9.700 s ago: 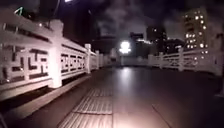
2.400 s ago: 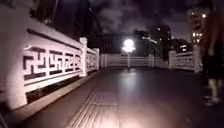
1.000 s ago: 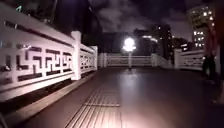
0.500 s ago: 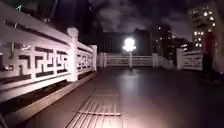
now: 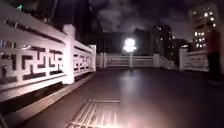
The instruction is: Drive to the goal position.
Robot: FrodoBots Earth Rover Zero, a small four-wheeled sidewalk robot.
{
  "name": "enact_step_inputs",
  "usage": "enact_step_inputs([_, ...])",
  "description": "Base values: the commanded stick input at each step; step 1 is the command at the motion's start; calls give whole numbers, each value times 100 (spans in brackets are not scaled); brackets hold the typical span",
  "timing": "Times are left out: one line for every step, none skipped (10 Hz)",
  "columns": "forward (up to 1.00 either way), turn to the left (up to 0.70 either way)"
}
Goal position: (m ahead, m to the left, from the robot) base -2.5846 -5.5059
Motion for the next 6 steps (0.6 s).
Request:
enact_step_inputs([45, 0])
enact_step_inputs([45, 0])
enact_step_inputs([45, 0])
enact_step_inputs([45, 0])
enact_step_inputs([45, 0])
enact_step_inputs([45, 0])
